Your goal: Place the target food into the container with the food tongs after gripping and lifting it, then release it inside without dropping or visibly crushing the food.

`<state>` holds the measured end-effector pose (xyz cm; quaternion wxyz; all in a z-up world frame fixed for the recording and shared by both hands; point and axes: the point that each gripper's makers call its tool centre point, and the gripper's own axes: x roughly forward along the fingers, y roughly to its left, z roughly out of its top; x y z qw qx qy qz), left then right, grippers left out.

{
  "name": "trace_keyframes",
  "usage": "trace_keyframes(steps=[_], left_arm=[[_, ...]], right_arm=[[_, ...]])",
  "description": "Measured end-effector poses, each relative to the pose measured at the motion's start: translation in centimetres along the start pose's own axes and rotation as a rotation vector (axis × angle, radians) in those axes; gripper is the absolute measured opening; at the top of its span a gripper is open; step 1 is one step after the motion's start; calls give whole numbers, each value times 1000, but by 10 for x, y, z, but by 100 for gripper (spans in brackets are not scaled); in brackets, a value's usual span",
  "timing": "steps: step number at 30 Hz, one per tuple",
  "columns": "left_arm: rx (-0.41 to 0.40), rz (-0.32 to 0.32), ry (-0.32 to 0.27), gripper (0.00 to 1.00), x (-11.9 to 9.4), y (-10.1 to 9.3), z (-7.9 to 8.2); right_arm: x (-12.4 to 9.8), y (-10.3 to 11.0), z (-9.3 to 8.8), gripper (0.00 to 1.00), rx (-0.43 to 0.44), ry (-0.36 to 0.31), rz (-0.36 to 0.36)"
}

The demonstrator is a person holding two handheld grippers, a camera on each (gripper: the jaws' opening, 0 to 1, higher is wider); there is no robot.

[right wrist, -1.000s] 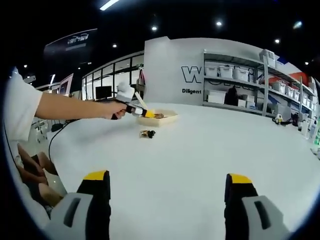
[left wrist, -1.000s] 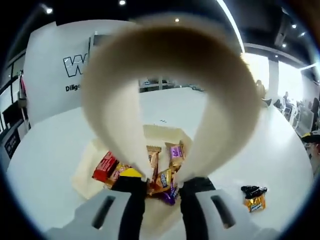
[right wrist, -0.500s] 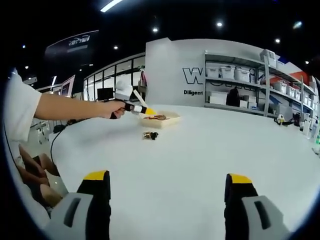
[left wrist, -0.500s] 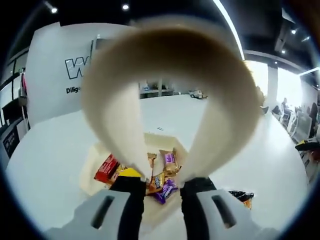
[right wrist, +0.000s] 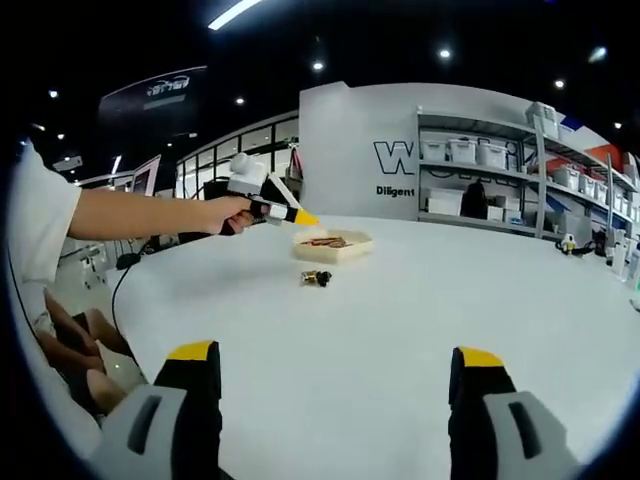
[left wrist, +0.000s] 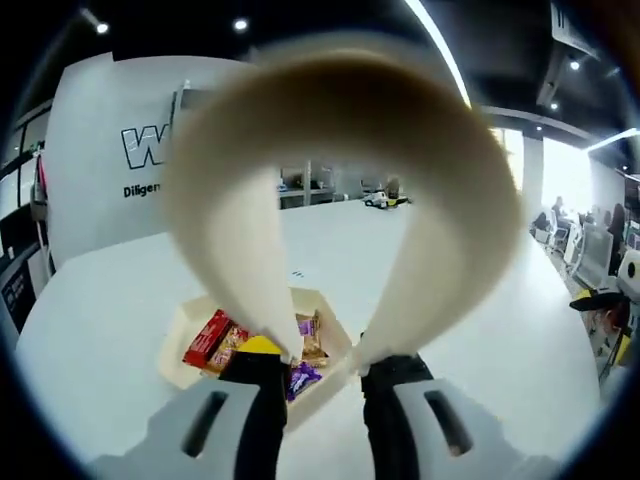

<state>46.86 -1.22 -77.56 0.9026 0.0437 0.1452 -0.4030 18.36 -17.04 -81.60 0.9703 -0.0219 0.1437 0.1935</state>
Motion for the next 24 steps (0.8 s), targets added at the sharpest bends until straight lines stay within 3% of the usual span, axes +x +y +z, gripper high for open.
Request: trace_keyframes(steps=[10, 18, 20, 24], left_arm=[[17, -70, 19, 27, -17, -29, -16], [3, -112, 65, 27, -15, -50, -37], [-37, -140, 78, 27, -14, -59, -46], [-24, -158, 92, 27, -8, -70, -58]], right_arm=[[-2, 10, 1, 94, 4, -12, 25], [-3, 15, -1, 94, 4, -14, 39], [-4, 16, -2, 94, 9, -17, 45], [-6, 13, -6, 94, 20, -14, 39]])
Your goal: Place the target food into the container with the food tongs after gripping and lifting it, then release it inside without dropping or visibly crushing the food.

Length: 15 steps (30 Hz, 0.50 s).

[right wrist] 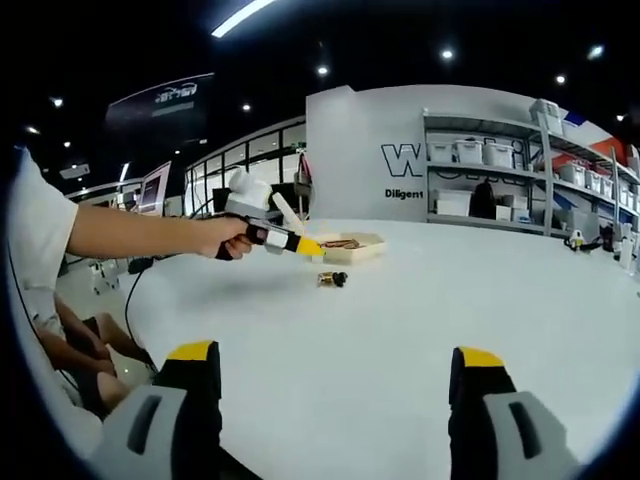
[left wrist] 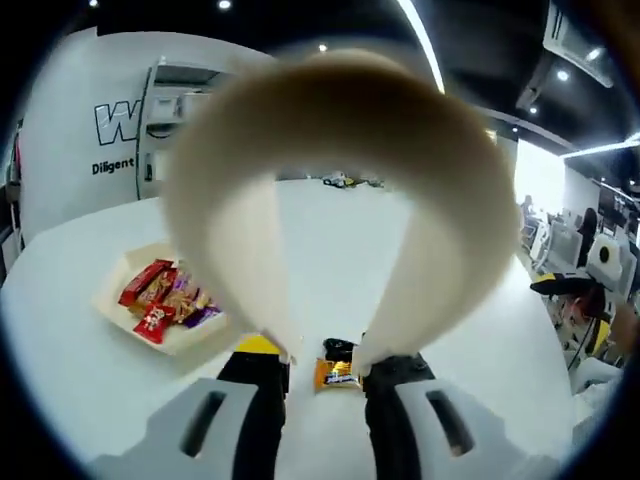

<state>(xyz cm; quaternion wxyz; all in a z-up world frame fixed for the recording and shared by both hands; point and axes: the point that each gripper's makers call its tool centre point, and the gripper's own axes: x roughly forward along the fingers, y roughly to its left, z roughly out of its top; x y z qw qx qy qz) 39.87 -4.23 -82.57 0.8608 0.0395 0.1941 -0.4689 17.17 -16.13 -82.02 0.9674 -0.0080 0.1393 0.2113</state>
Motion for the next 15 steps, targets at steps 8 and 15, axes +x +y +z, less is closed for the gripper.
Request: trace_keyframes(steps=[8, 15], left_arm=[[-24, -32, 37, 28, 11, -10, -16], [-49, -30, 27, 28, 6, -17, -22]], right_arm=[[-5, -4, -2, 94, 15, -7, -9], [-3, -2, -3, 93, 11, -4, -2]])
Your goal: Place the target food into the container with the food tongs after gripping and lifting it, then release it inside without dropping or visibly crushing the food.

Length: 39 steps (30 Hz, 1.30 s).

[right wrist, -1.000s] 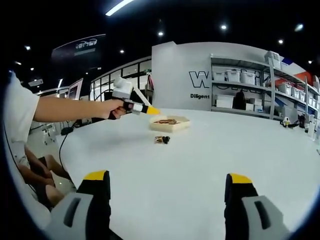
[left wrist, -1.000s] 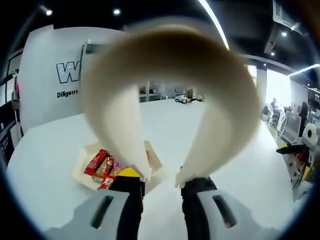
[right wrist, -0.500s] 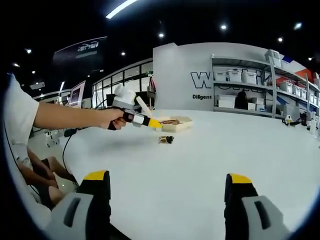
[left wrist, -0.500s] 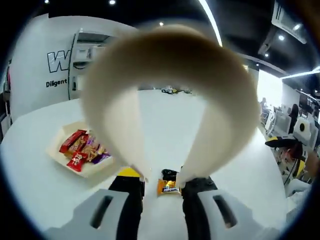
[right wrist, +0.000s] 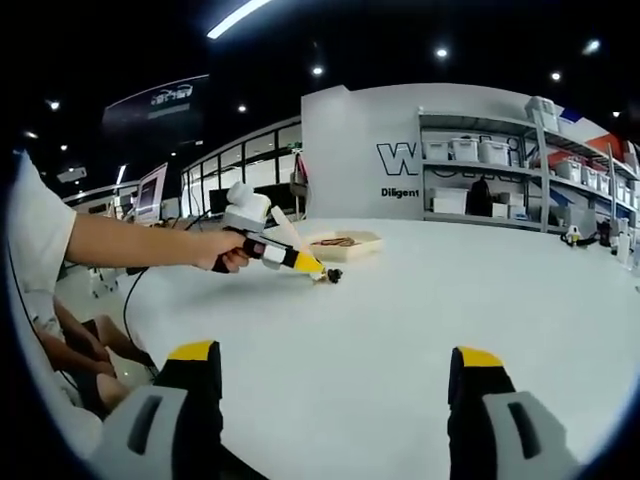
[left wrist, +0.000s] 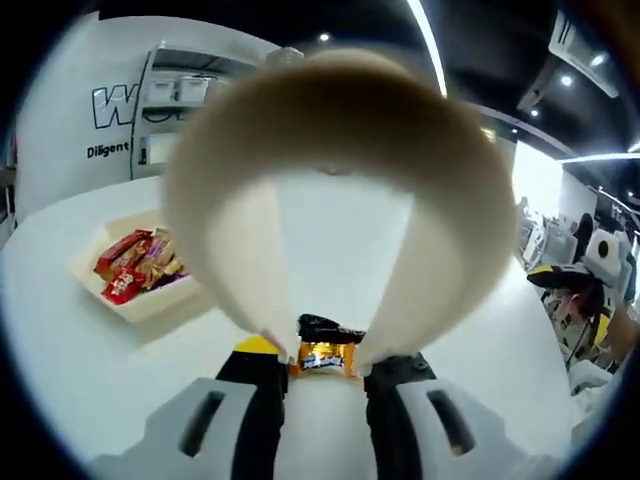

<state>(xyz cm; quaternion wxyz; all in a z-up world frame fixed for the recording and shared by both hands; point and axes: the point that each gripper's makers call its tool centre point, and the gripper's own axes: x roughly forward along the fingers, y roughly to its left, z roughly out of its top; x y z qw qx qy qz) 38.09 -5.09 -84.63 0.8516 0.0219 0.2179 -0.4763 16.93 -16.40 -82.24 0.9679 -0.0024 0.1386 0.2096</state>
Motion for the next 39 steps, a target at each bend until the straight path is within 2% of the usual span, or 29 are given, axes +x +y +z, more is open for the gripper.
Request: trace_keyframes(steps=[11, 14, 16, 24, 27, 30, 32, 33, 35, 37, 39], left_arm=[[-32, 13, 3, 29, -17, -13, -11], [-91, 24, -4, 29, -24, -14, -12], [-77, 36, 2, 29, -27, -14, -14], [-116, 41, 1, 29, -32, -17, -19], [-82, 41, 7, 29, -33, -23, -20], [-93, 36, -5, 29, -36, -28, -15], [-50, 40, -18, 29, -37, -29, -10], [3, 40, -37, 29, -38, -28, -4], [18, 12, -44, 29, -37, -29, 0], [-11, -17, -8, 29, -33, -29, -3], [36, -31, -13, 29, -31, -28, -2]], right_arm=[[5, 11, -2, 93, -2, 1, 26], [8, 16, -1, 93, -8, 1, 37], [9, 18, 0, 93, -11, 1, 43], [8, 23, 1, 92, -21, -2, 52], [7, 23, 0, 92, -19, -3, 50], [6, 24, 1, 92, -24, -3, 52], [6, 24, 1, 92, -21, -5, 55], [6, 24, 1, 92, -21, -5, 55], [6, 23, 0, 92, -23, -1, 53], [6, 22, -1, 92, -21, 3, 47], [6, 19, -1, 92, -22, 1, 42]])
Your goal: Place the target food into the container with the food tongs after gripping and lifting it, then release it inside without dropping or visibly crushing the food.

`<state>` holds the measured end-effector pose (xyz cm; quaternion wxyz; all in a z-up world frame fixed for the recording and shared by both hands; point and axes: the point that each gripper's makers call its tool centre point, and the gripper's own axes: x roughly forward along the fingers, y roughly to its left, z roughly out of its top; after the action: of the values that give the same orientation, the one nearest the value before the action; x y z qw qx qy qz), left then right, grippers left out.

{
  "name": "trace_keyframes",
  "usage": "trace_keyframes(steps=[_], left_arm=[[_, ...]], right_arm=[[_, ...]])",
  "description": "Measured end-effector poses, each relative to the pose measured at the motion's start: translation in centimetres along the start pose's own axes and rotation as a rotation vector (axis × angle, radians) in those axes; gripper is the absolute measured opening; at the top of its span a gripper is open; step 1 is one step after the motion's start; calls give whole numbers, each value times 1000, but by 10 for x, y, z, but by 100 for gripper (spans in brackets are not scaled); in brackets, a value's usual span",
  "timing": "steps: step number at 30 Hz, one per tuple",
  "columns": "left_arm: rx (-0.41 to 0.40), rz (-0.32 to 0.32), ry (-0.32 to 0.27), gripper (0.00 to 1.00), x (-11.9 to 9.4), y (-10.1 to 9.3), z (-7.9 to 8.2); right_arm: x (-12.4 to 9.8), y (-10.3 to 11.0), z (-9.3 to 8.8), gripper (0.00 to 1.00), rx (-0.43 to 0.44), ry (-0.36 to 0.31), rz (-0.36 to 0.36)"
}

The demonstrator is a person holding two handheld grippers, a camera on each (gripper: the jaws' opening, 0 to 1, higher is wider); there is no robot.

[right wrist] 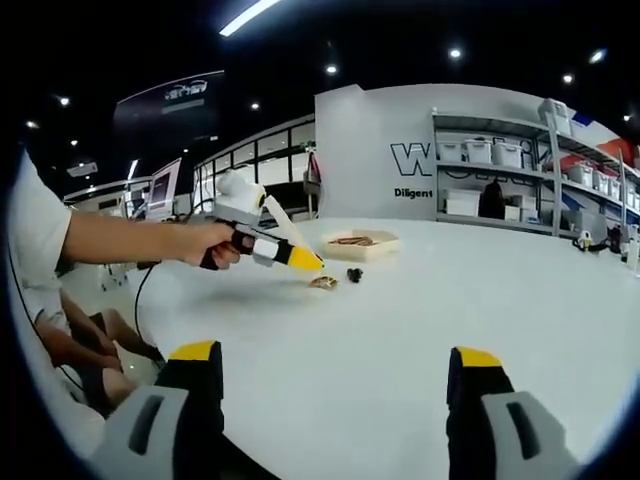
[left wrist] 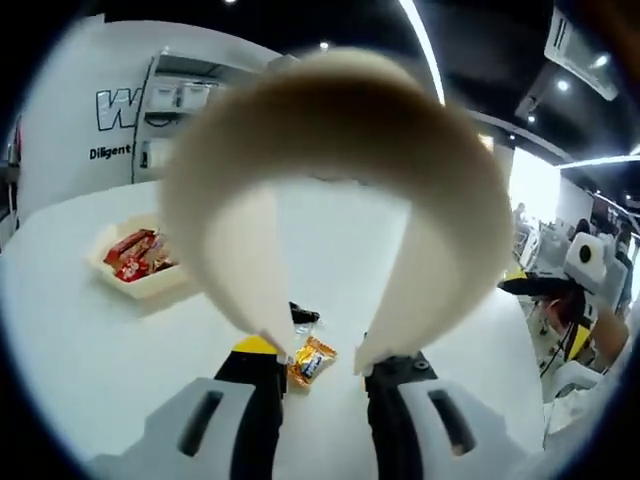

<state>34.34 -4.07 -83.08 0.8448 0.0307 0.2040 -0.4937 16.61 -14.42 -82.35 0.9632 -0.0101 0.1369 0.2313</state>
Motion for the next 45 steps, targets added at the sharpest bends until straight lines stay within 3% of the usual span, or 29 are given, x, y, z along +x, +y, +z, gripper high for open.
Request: trace_keyframes(steps=[1, 6, 11, 13, 15, 16, 17, 26, 30, 32, 35, 39, 45], left_arm=[[37, -4, 7, 29, 2, 2, 0], [38, -15, 25, 29, 10, 11, -4], [84, -83, 48, 30, 15, 6, -12], [79, -79, 58, 30, 17, 8, -14], [103, -68, 79, 29, 18, 10, -18], [160, -102, 48, 29, 18, 7, -14], [117, -95, 75, 29, 16, 7, -19], [50, -78, 47, 20, 15, 12, -18], [62, -56, 31, 18, 15, 13, -18], [25, -43, 36, 18, 15, 14, -18], [12, -43, 30, 18, 13, 16, -12], [21, -9, -24, 19, 6, 24, 5], [44, 36, -43, 20, -4, 42, 29]], right_arm=[[-1, -1, 0, 92, 3, 0, -3], [-5, -7, 0, 92, 7, -5, -20], [-8, -12, 0, 92, 13, -9, -36], [-9, -14, 0, 92, 16, -7, -42], [-9, -15, -1, 92, 18, -7, -45], [-9, -15, -2, 92, 18, -4, -46], [-9, -15, -2, 92, 16, -2, -46], [-5, -11, -3, 91, 14, 5, -36], [-4, -11, -3, 91, 12, 6, -37], [-3, -11, -3, 91, 16, 4, -36], [-3, -11, -2, 91, 9, 5, -33], [-2, -12, 1, 91, 13, -4, -32], [1, -9, 3, 92, 4, 0, -23]])
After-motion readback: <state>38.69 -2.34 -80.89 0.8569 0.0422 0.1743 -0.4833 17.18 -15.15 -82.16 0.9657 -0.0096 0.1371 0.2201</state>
